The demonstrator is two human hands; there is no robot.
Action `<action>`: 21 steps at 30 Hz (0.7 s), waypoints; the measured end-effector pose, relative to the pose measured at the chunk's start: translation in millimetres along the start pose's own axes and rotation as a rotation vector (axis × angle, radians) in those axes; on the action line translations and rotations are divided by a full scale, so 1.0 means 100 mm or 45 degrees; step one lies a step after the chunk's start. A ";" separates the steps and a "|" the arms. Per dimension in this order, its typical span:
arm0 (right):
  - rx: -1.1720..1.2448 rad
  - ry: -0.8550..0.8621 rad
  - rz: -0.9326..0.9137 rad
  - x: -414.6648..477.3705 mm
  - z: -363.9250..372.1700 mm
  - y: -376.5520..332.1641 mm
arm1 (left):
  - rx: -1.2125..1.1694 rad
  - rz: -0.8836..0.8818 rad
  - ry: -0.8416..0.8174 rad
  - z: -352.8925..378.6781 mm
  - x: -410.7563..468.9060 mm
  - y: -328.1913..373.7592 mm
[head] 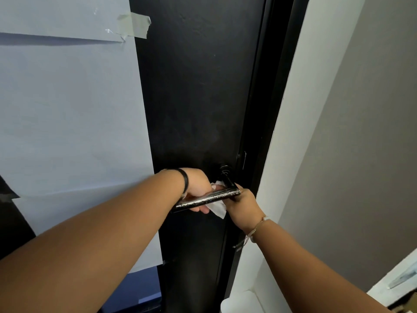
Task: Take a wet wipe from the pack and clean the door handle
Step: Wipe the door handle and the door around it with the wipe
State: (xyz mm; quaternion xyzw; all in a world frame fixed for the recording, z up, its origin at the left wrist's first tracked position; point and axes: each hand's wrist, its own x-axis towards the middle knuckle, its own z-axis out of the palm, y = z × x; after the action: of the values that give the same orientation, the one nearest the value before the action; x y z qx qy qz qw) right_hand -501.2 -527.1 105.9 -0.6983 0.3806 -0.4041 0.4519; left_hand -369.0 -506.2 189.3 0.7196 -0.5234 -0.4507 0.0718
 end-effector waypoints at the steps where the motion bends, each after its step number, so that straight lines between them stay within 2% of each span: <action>1: -0.035 -0.039 -0.027 -0.01 0.00 0.02 | 0.287 0.002 0.054 0.02 -0.01 0.05; 3: -0.122 -0.100 -0.058 -0.01 0.01 0.04 | 0.796 0.054 0.265 0.05 -0.10 0.15; 4: -0.180 -0.117 -0.071 -0.01 0.02 0.07 | 0.901 0.067 0.355 0.06 -0.13 0.18; 6: -0.274 -0.135 -0.083 -0.01 0.00 0.07 | 0.924 0.084 0.497 0.07 -0.10 0.21; 8: -0.216 -0.100 -0.031 -0.01 -0.04 0.04 | 0.877 0.146 0.644 0.06 -0.09 0.16; 12: -0.064 0.137 0.055 0.04 -0.15 -0.06 | 1.065 0.361 0.886 0.06 -0.08 0.09; 18: -0.164 0.421 0.146 0.08 -0.16 -0.14 | 1.303 0.459 0.899 0.03 -0.03 0.09; 21: -0.106 0.407 0.195 0.03 -0.09 -0.10 | 1.284 0.415 0.916 0.06 0.01 0.13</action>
State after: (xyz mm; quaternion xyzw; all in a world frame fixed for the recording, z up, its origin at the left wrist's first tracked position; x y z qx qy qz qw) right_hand -506.5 -529.3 118.0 -0.6122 0.5161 -0.4583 0.3858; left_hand -382.6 -510.9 192.5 0.6823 -0.7171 0.1374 -0.0368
